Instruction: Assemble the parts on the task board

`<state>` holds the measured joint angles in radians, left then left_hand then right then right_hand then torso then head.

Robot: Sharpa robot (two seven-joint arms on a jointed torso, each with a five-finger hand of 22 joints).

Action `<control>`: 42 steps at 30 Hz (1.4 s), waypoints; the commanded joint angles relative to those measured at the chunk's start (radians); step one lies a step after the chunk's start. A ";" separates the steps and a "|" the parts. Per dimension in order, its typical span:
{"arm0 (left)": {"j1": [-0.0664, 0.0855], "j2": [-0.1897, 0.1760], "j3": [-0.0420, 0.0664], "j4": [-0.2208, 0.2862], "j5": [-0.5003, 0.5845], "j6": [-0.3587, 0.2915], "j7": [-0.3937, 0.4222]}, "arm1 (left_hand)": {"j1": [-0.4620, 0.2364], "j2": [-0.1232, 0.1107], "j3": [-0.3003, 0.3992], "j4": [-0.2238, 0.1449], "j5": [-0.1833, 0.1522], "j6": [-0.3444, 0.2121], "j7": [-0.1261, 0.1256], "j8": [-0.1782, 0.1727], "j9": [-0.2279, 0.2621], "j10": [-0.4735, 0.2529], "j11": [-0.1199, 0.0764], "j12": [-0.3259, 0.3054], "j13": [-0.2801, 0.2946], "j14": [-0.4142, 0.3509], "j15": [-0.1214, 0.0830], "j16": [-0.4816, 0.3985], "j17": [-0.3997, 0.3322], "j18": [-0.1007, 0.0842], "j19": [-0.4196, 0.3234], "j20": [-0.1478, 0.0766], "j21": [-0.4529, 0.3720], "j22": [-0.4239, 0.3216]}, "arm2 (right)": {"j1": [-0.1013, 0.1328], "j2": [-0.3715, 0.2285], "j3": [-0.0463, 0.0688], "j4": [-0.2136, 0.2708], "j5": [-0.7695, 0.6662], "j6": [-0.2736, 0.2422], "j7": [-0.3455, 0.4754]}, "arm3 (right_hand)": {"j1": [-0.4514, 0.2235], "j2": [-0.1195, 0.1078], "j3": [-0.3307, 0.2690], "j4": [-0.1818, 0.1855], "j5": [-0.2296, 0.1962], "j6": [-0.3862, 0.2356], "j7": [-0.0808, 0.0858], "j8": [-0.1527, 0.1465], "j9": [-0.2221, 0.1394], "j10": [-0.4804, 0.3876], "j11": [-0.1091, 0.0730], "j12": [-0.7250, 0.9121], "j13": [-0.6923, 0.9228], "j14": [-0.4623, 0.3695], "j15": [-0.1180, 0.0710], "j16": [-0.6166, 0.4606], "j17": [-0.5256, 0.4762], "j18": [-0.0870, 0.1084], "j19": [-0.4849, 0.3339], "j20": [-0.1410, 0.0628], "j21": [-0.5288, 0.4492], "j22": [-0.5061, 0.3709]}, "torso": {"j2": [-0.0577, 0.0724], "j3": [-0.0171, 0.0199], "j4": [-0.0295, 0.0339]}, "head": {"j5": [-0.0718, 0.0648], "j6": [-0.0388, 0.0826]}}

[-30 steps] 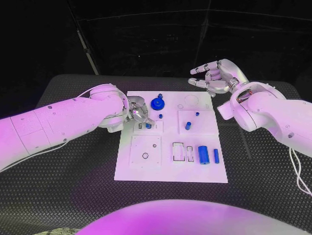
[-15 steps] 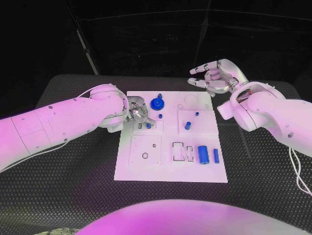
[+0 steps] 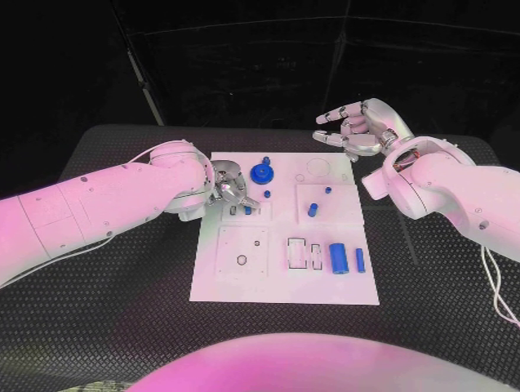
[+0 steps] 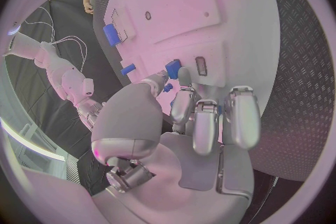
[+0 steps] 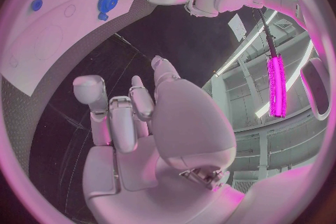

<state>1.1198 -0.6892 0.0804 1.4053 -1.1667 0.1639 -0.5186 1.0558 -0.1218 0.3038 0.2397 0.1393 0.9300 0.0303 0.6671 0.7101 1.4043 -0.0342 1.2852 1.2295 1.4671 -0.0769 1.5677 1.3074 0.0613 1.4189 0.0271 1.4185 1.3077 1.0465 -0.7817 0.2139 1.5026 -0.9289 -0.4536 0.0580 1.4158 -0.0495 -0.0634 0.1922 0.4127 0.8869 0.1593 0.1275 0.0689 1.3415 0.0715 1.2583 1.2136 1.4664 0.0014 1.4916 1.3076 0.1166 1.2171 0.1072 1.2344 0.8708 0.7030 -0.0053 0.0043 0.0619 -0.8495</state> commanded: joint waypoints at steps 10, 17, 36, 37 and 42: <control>0.001 -0.008 0.001 0.017 -0.012 -0.011 -0.010 | -0.011 0.020 -0.109 0.049 -0.004 0.005 -0.002 -0.001 0.010 0.005 -0.004 0.004 0.003 0.104 -0.012 0.003 0.263 -0.008 0.013 -0.002 0.007 0.040 | 0.001 -0.001 0.001 -0.001 0.005 0.002 0.010 | -0.015 0.002 -0.011 0.005 0.004 0.002 0.002 0.006 0.000 0.001 0.001 -0.004 -0.003 0.066 -0.005 -0.007 0.092 0.013 -0.002 -0.004 -0.008 -0.003 | -0.001 -0.0009 0.0016 | -0.003 0.002; 0.001 -0.014 0.005 0.029 -0.013 -0.016 -0.010 | -0.012 0.023 -0.122 0.050 -0.004 0.005 -0.003 -0.001 0.012 0.004 -0.004 0.003 0.002 0.104 -0.012 0.003 0.263 -0.007 0.013 -0.002 0.006 0.040 | 0.001 -0.001 0.001 -0.004 0.009 0.001 0.012 | -0.026 0.003 -0.017 0.012 0.003 0.001 0.002 0.007 0.000 0.001 0.001 -0.004 -0.004 0.066 -0.005 -0.008 0.091 0.013 -0.002 -0.004 -0.009 -0.005 | 0.000 -0.0004 0.0015 | -0.002 0.005; 0.133 -0.046 0.067 -0.021 -0.035 0.173 -0.012 | 0.018 0.077 -0.260 0.051 -0.002 -0.083 0.058 -0.167 -0.127 -0.055 0.047 -0.057 -0.064 0.104 0.027 0.003 0.263 0.013 -0.048 0.031 -0.068 -0.052 | 0.001 -0.001 0.001 -0.018 0.013 0.000 0.013 | -0.031 0.003 -0.020 0.015 0.003 0.001 0.002 0.007 0.000 0.001 0.001 -0.004 -0.003 0.066 -0.005 -0.007 0.093 0.013 -0.002 -0.004 -0.010 -0.005 | 0.000 0.0008 0.0021 | 0.008 0.014; 0.143 -0.039 0.067 -0.043 -0.035 0.182 -0.011 | 0.022 0.082 -0.270 0.051 -0.002 -0.079 0.062 -0.179 -0.146 -0.056 0.050 -0.057 -0.065 0.104 0.031 0.003 0.263 0.014 -0.048 0.036 -0.070 -0.053 | 0.001 -0.001 0.001 -0.018 0.013 0.000 0.013 | -0.033 0.003 -0.021 0.016 0.002 0.001 0.002 0.007 0.000 0.002 0.001 -0.003 -0.003 0.066 -0.005 -0.007 0.094 0.013 -0.002 -0.004 -0.009 -0.004 | 0.000 0.0009 0.0019 | 0.010 0.015; 0.173 0.007 0.061 -0.147 -0.035 0.209 -0.008 | 0.031 0.089 -0.293 0.051 -0.002 -0.067 0.065 -0.194 -0.177 -0.057 0.054 -0.056 -0.066 0.104 0.034 0.003 0.263 0.014 -0.047 0.041 -0.071 -0.052 | 0.001 0.001 0.001 -0.020 0.013 0.000 0.012 | -0.033 0.003 -0.022 0.017 0.002 0.001 0.002 0.007 -0.001 0.002 0.001 -0.003 -0.003 0.066 -0.005 -0.007 0.094 0.013 -0.001 -0.004 -0.009 -0.004 | 0.002 0.0009 -0.0018 | 0.014 0.019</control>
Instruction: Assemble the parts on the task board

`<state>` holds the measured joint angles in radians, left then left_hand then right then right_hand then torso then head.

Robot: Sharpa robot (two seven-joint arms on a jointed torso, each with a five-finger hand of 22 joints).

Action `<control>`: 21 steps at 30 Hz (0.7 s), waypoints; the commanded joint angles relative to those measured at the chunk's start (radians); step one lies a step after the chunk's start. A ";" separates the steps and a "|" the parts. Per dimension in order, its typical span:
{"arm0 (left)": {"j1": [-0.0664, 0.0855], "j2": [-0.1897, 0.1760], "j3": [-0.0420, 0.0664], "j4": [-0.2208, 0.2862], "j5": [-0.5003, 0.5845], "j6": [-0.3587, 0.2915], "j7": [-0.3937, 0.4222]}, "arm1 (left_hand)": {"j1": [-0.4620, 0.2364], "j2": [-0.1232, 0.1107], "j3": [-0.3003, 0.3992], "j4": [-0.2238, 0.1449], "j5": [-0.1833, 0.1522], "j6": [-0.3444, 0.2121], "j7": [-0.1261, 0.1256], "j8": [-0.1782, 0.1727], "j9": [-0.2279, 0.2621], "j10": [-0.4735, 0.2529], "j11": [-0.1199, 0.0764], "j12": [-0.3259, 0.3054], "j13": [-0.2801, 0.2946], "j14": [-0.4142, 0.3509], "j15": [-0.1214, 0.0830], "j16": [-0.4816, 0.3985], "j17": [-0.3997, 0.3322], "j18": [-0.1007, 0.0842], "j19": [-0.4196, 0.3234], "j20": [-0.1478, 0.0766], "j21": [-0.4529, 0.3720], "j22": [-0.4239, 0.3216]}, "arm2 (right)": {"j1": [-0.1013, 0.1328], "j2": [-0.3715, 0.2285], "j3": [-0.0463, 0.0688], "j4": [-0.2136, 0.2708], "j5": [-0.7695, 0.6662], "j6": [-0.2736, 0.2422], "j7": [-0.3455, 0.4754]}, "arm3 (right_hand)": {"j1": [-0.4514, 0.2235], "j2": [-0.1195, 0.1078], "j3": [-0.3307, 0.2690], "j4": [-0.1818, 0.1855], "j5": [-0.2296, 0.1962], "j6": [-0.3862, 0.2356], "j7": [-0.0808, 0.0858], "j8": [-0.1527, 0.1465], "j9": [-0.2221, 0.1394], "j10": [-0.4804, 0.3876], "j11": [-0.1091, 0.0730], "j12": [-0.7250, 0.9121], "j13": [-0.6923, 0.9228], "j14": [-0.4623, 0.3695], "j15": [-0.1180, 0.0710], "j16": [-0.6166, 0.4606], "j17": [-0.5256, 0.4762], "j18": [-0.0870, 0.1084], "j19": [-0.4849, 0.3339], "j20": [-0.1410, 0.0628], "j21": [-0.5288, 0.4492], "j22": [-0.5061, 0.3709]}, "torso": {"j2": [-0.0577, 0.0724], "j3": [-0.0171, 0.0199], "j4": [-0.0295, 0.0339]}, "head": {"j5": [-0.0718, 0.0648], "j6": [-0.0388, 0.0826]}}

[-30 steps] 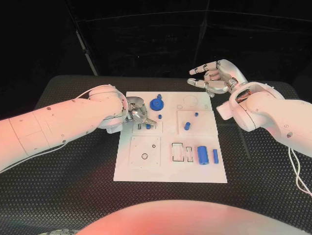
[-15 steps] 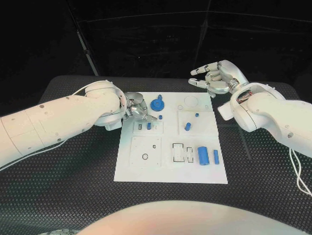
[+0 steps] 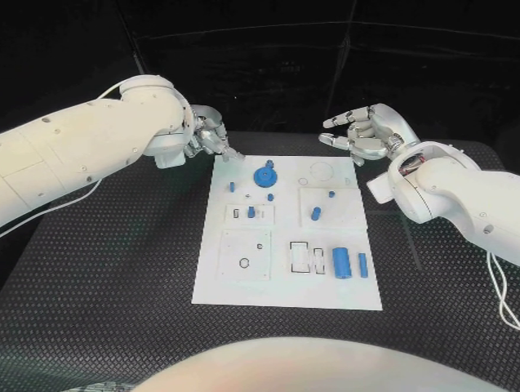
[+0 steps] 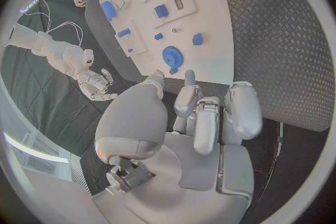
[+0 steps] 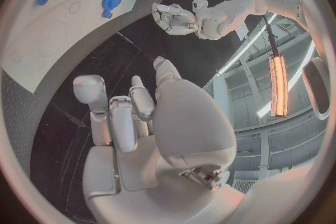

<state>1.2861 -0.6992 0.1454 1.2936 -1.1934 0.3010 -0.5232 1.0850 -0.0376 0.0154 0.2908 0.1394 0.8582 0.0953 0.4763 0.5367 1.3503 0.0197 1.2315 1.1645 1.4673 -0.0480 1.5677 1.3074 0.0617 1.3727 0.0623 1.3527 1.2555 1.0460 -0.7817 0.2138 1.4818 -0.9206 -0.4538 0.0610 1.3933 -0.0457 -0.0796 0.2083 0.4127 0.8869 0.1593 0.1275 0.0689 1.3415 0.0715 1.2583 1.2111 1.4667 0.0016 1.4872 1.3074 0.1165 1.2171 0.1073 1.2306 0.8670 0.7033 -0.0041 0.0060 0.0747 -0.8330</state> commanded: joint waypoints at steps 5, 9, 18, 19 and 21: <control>0.018 0.057 -0.020 -0.109 -0.014 0.088 -0.003 | 0.007 0.012 -0.021 0.000 -0.002 0.012 0.002 -0.013 -0.025 -0.003 0.001 0.000 0.000 0.104 0.007 0.003 0.263 0.014 0.001 0.008 -0.005 0.002 | 0.002 0.002 0.001 0.000 0.004 0.002 0.008 | -0.011 -0.001 -0.006 0.000 0.002 0.001 0.002 0.007 0.000 0.002 0.001 -0.003 0.000 0.066 -0.005 -0.002 0.095 0.013 -0.001 -0.004 -0.006 0.000 | 0.002 -0.0008 -0.0033 | 0.005 0.002; 0.021 0.084 -0.036 -0.152 -0.032 0.109 -0.005 | 0.000 0.024 -0.042 0.001 -0.020 0.017 0.003 -0.021 -0.046 -0.007 0.003 -0.002 -0.004 0.104 0.008 0.003 0.263 0.014 0.000 0.009 -0.008 0.001 | 0.002 0.002 0.001 0.001 0.004 0.002 0.008 | -0.011 -0.001 -0.006 0.000 0.002 0.001 0.002 0.007 0.000 0.002 0.001 -0.003 0.000 0.066 -0.005 -0.002 0.095 0.013 -0.001 -0.004 -0.006 0.000 | 0.002 -0.0013 -0.0018 | 0.005 -0.002; 0.022 0.141 -0.066 -0.236 -0.043 0.136 -0.009 | -0.007 0.035 -0.064 0.002 -0.034 0.024 0.003 -0.025 -0.064 -0.015 0.003 -0.010 -0.014 0.104 0.009 0.003 0.263 0.017 -0.006 0.010 -0.015 -0.008 | 0.002 0.001 0.001 0.002 0.004 0.003 0.008 | -0.011 0.000 -0.006 0.001 0.003 0.001 0.002 0.007 0.000 0.003 0.001 -0.002 0.000 0.066 -0.005 -0.002 0.094 0.013 -0.001 -0.004 -0.006 0.000 | 0.001 -0.0012 -0.0025 | 0.009 -0.005; 0.021 0.147 -0.067 -0.244 -0.043 0.138 -0.010 | -0.008 0.036 -0.066 0.002 -0.035 0.026 0.003 -0.024 -0.066 -0.016 0.003 -0.010 -0.014 0.104 0.009 0.003 0.263 0.017 -0.006 0.010 -0.016 -0.008 | 0.002 0.001 0.001 0.002 0.004 0.003 0.008 | -0.011 0.000 -0.006 0.001 0.003 0.001 0.002 0.007 0.000 0.003 0.001 -0.002 0.000 0.066 -0.005 -0.002 0.094 0.013 -0.001 -0.004 -0.006 0.000 | 0.000 -0.0013 -0.0024 | 0.009 -0.004; 0.021 0.156 -0.069 -0.255 -0.043 0.143 -0.010 | -0.010 0.038 -0.071 0.002 -0.036 0.031 0.001 -0.022 -0.068 -0.016 0.002 -0.009 -0.013 0.104 0.009 0.003 0.263 0.017 -0.006 0.010 -0.016 -0.008 | 0.002 0.002 0.001 0.002 0.004 0.003 0.008 | -0.011 0.000 -0.006 0.001 0.003 0.001 0.002 0.007 0.000 0.003 0.001 -0.002 0.000 0.066 -0.005 -0.002 0.094 0.013 -0.001 -0.004 -0.006 0.000 | 0.000 -0.0011 -0.0021 | 0.010 -0.005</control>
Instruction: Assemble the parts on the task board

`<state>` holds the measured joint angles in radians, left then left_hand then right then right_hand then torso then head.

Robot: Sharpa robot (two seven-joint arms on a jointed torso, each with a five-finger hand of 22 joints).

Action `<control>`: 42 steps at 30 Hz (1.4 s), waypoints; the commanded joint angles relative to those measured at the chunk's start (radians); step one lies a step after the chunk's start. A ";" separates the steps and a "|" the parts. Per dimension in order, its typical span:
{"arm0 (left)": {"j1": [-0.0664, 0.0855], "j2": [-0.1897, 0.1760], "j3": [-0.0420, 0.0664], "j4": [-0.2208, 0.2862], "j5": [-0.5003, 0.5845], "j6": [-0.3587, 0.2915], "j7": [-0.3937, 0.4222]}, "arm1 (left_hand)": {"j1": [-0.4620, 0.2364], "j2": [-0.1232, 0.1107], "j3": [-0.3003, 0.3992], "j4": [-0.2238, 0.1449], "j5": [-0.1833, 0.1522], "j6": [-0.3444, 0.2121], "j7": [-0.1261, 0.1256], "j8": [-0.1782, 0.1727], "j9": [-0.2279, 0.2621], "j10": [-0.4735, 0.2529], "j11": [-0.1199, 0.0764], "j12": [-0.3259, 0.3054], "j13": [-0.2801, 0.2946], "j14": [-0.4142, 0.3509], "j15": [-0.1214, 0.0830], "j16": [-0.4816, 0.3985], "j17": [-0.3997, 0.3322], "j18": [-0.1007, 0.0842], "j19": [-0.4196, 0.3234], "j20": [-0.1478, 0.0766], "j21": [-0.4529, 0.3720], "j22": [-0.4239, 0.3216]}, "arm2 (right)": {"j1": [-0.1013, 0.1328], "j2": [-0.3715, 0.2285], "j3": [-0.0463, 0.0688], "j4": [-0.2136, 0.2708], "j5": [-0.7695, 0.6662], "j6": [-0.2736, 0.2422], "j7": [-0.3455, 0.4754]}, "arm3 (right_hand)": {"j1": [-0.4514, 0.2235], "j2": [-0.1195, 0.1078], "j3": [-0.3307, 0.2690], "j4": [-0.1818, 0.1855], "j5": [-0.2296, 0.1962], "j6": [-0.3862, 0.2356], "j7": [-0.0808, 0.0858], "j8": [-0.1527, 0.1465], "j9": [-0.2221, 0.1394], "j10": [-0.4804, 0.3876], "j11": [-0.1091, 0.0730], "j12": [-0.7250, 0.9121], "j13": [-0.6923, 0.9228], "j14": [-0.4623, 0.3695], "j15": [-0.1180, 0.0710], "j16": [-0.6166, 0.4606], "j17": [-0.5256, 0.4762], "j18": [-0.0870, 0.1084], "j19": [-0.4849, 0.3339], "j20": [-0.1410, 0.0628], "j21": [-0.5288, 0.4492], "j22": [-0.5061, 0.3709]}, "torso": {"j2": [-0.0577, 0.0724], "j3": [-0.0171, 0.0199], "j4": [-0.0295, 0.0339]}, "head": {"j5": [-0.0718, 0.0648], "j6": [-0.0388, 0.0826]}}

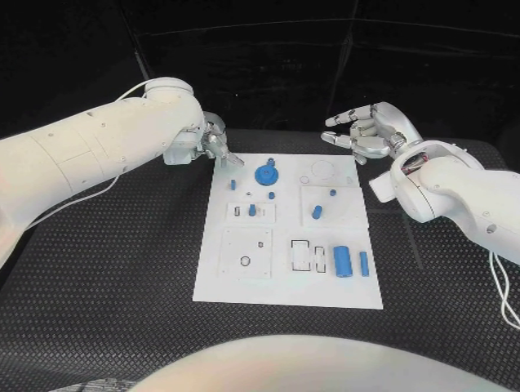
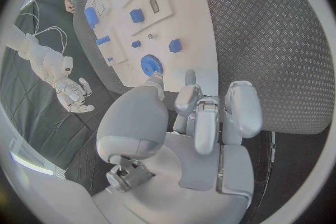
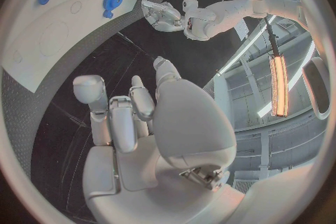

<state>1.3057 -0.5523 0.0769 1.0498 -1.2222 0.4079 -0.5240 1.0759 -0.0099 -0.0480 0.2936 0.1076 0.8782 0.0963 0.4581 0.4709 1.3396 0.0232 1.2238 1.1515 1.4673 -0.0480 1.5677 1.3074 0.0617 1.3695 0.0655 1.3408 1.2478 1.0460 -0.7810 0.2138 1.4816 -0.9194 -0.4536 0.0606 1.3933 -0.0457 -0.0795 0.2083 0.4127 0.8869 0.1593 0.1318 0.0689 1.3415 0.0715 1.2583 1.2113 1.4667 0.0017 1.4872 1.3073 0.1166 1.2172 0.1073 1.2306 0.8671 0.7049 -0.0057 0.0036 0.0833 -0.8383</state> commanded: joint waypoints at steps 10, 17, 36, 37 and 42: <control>0.000 0.048 -0.011 -0.054 -0.015 0.071 -0.011 | -0.003 0.020 -0.027 -0.001 -0.008 0.032 -0.006 0.009 -0.007 -0.002 -0.006 0.004 0.004 0.104 0.006 0.003 0.263 0.016 0.000 0.005 -0.002 0.005 | 0.002 0.006 0.001 -0.003 0.003 0.004 0.008 | -0.011 0.000 -0.006 0.001 0.004 0.001 0.002 0.003 0.000 0.003 0.001 -0.001 0.001 0.066 -0.005 -0.002 0.096 0.013 -0.001 -0.004 -0.005 0.001 | -0.001 0.0008 0.0018 | 0.004 0.001; -0.002 0.056 -0.018 -0.060 -0.014 0.097 -0.013 | 0.002 0.028 -0.040 -0.002 -0.008 0.048 -0.013 0.023 -0.006 0.001 -0.012 0.007 0.008 0.104 0.002 0.003 0.263 0.015 0.002 0.002 -0.001 0.008 | 0.002 0.009 0.001 -0.005 0.003 0.005 0.009 | -0.011 0.001 -0.006 0.001 0.004 0.001 0.002 0.003 0.000 0.004 0.001 0.000 0.002 0.066 -0.005 -0.001 0.097 0.013 -0.001 -0.004 -0.005 0.000 | -0.001 0.0005 0.0017 | 0.006 0.000; -0.013 0.067 -0.031 -0.070 0.006 0.119 -0.017 | 0.022 0.036 -0.047 -0.005 -0.006 0.054 -0.015 0.034 -0.002 0.000 -0.014 0.007 0.006 0.104 -0.001 0.003 0.263 0.015 0.002 -0.001 -0.002 0.008 | 0.002 0.011 0.001 -0.007 0.003 0.007 0.009 | -0.010 0.002 -0.006 0.001 0.005 0.001 0.002 0.004 0.000 0.004 0.001 0.000 0.002 0.066 -0.005 -0.002 0.096 0.013 0.000 -0.004 -0.005 0.000 | -0.002 0.0009 0.0012 | 0.006 -0.004; -0.014 0.066 -0.031 -0.070 0.007 0.119 -0.017 | 0.024 0.037 -0.047 -0.005 -0.006 0.054 -0.016 0.034 -0.002 0.000 -0.014 0.007 0.006 0.104 -0.001 0.003 0.263 0.015 0.002 -0.001 -0.002 0.008 | 0.002 0.011 0.001 -0.007 0.003 0.007 0.009 | -0.010 0.002 -0.006 0.001 0.005 0.001 0.002 0.004 0.000 0.004 0.001 0.000 0.002 0.066 -0.005 -0.002 0.096 0.013 0.000 -0.004 -0.005 0.000 | -0.002 0.0009 0.0014 | 0.006 -0.004; -0.014 0.065 -0.032 -0.068 0.013 0.118 -0.017 | 0.042 0.043 -0.049 -0.007 -0.005 0.054 -0.016 0.039 -0.001 0.000 -0.015 0.007 0.006 0.104 -0.002 0.003 0.263 0.015 0.002 -0.002 -0.003 0.009 | 0.002 0.012 0.001 -0.008 0.003 0.007 0.008 | -0.010 0.003 -0.005 0.001 0.006 0.002 0.002 0.004 0.000 0.004 0.001 0.000 0.002 0.067 -0.005 -0.001 0.097 0.013 0.000 -0.004 -0.005 0.001 | -0.002 0.0009 0.0018 | 0.006 -0.005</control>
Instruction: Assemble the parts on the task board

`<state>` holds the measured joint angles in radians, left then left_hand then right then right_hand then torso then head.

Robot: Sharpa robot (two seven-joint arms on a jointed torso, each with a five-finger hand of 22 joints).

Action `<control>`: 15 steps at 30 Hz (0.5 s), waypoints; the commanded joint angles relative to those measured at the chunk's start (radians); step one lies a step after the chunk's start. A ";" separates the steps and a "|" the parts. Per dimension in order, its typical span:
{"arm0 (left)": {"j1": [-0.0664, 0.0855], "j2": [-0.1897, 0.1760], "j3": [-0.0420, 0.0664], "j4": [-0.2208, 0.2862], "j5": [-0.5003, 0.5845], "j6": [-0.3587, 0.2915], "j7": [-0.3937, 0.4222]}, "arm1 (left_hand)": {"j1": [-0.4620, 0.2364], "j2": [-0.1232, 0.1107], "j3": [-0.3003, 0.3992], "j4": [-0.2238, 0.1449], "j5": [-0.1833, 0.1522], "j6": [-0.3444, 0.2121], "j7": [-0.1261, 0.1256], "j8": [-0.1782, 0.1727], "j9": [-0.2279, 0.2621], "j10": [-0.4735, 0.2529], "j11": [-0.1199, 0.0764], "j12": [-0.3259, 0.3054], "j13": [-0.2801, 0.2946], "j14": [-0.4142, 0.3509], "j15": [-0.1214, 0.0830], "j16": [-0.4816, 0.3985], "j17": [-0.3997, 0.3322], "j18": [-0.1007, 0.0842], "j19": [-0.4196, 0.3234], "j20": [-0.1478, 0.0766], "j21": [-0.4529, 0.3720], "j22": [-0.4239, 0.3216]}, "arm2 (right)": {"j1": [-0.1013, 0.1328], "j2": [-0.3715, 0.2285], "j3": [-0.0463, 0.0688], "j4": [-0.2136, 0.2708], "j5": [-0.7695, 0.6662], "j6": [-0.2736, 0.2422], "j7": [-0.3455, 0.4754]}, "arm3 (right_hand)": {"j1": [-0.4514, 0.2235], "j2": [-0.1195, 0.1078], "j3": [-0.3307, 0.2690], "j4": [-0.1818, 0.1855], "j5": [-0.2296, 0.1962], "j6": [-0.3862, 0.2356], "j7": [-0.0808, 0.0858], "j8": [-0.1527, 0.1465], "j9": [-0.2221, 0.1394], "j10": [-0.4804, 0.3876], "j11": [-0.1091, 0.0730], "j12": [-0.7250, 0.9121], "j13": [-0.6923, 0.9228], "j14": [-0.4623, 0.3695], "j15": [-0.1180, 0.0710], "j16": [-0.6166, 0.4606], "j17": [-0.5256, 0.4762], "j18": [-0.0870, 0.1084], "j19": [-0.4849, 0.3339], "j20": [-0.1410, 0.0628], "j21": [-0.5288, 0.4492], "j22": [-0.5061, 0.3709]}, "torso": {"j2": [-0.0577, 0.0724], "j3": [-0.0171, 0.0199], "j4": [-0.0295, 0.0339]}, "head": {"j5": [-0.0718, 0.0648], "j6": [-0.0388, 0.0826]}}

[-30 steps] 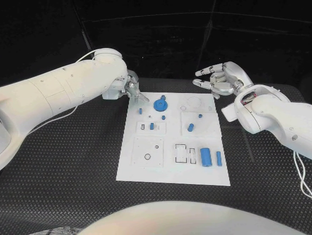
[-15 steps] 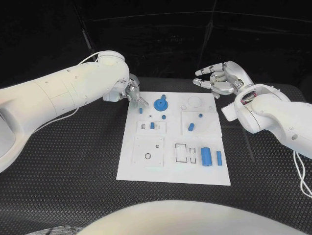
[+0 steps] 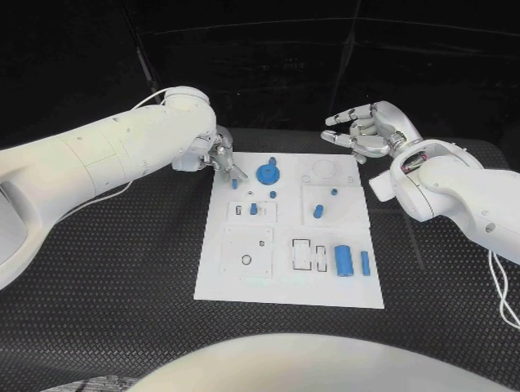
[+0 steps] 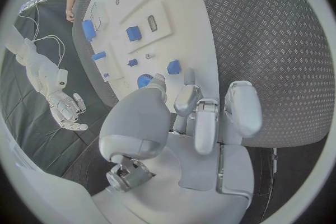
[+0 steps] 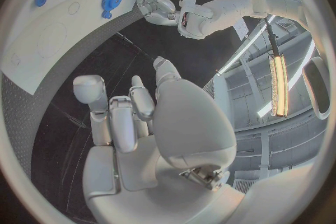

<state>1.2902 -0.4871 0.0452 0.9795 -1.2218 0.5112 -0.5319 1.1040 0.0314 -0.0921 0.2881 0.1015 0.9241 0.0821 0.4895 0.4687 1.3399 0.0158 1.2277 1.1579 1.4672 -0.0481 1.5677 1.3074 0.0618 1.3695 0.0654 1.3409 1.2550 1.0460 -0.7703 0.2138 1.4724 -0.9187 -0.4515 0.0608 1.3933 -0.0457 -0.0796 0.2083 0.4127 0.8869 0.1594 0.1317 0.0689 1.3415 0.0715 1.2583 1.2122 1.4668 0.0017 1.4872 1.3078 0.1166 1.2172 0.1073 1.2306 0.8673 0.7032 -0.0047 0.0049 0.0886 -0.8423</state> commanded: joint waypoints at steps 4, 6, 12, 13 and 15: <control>0.001 0.000 0.000 0.004 0.029 0.022 -0.009 | 0.035 0.006 -0.008 -0.004 0.001 0.007 -0.003 0.013 0.003 0.000 -0.009 0.002 -0.002 0.104 -0.002 0.003 0.263 0.016 0.000 -0.003 -0.005 0.000 | 0.002 0.002 0.001 0.000 0.002 0.006 0.008 | -0.010 0.003 -0.005 0.001 0.006 0.002 0.002 0.004 0.000 0.004 0.001 0.000 0.001 0.067 -0.005 -0.001 0.096 0.013 0.000 -0.004 -0.005 0.001 | 0.000 0.0009 0.0004 | 0.002 0.000; 0.000 0.000 -0.001 0.006 0.034 0.024 -0.009 | 0.039 0.008 -0.009 -0.004 0.001 0.007 -0.003 0.014 0.004 0.000 -0.009 0.002 -0.002 0.104 -0.002 0.003 0.263 0.016 0.000 -0.003 -0.005 -0.001 | 0.002 0.002 0.001 0.000 0.002 0.006 0.008 | -0.010 0.003 -0.005 0.001 0.006 0.002 0.002 0.004 0.000 0.004 0.001 0.000 0.001 0.067 -0.005 -0.001 0.096 0.013 0.000 -0.004 -0.005 0.001 | 0.000 0.0007 0.0005 | 0.003 -0.001; 0.000 0.000 -0.002 0.009 0.040 0.025 -0.009 | 0.052 0.017 -0.009 -0.004 0.002 0.009 -0.005 0.020 0.007 0.000 -0.010 0.002 -0.002 0.104 -0.003 0.003 0.263 0.016 0.001 -0.003 -0.005 0.000 | 0.002 0.003 0.001 -0.002 0.002 0.006 0.008 | -0.010 0.003 -0.005 0.001 0.006 0.002 0.002 0.004 0.000 0.004 0.001 0.000 0.001 0.067 -0.005 -0.001 0.096 0.013 0.000 -0.004 -0.005 0.001 | -0.001 0.0004 -0.0005 | 0.003 -0.001; 0.000 0.000 -0.002 0.009 0.041 0.025 -0.009 | 0.053 0.017 -0.009 -0.004 0.002 0.009 -0.005 0.020 0.007 0.000 -0.010 0.003 -0.002 0.104 -0.003 0.003 0.263 0.016 0.001 -0.003 -0.006 0.001 | 0.002 0.003 0.001 -0.002 0.002 0.006 0.008 | -0.010 0.003 -0.005 0.001 0.006 0.002 0.002 0.004 0.000 0.004 0.001 0.000 0.001 0.067 -0.005 -0.001 0.096 0.013 0.000 -0.004 -0.005 0.001 | -0.001 0.0004 -0.0002 | 0.003 0.000; -0.001 -0.001 -0.002 0.009 0.041 0.024 -0.009 | 0.058 0.020 -0.009 -0.004 0.002 0.009 -0.005 0.022 0.008 0.001 -0.010 0.003 -0.001 0.104 -0.003 0.003 0.263 0.016 0.001 -0.003 -0.005 0.001 | 0.002 0.003 0.001 -0.003 0.002 0.007 0.008 | -0.009 0.005 -0.005 0.000 0.007 0.002 0.002 0.004 0.000 0.004 0.000 0.001 0.002 0.067 -0.005 -0.001 0.097 0.013 0.000 -0.004 -0.005 0.001 | -0.001 0.0007 -0.0003 | 0.003 0.000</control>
<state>1.2884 -0.4876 0.0434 0.9871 -1.1937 0.5223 -0.5331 1.1527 0.0538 -0.0949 0.2853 0.1015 0.9275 0.0787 0.5055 0.4766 1.3436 0.0123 1.2277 1.1571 1.4672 -0.0481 1.5677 1.3074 0.0618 1.3695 0.0654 1.3410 1.2550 1.0460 -0.7681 0.2138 1.4688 -0.9187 -0.4503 0.0608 1.3933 -0.0457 -0.0795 0.2083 0.4164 0.8869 0.1594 0.1317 0.0689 1.3415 0.0715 1.2583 1.2121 1.4668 0.0017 1.4872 1.3077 0.1166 1.2172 0.1073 1.2306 0.8673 0.7024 -0.0041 0.0049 0.0914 -0.8431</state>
